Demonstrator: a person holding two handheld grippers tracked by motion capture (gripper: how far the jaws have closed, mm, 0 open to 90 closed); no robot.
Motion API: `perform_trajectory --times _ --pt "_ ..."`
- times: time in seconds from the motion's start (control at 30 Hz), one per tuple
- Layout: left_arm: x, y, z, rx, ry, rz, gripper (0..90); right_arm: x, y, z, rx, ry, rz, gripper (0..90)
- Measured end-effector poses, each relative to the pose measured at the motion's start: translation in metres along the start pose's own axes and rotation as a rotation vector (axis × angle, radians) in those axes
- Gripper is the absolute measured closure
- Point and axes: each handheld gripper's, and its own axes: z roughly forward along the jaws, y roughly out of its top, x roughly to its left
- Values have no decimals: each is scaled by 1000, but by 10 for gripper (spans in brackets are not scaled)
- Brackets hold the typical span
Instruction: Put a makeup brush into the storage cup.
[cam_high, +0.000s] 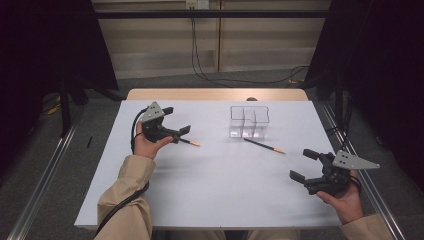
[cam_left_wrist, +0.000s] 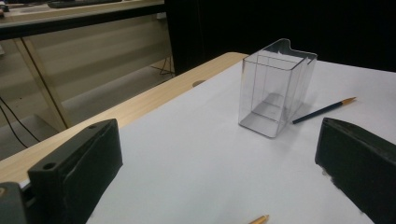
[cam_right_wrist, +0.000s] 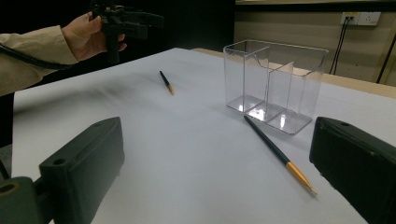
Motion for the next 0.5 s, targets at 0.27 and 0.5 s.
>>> perform_trajectory --times 0.27,0.5 --pt "4 0 7 14 6 -6 5 0 -1 0 6 2 0 25" --pt "6 2 12 80 -1 20 7 1 -1 0 3 2 -2 26"
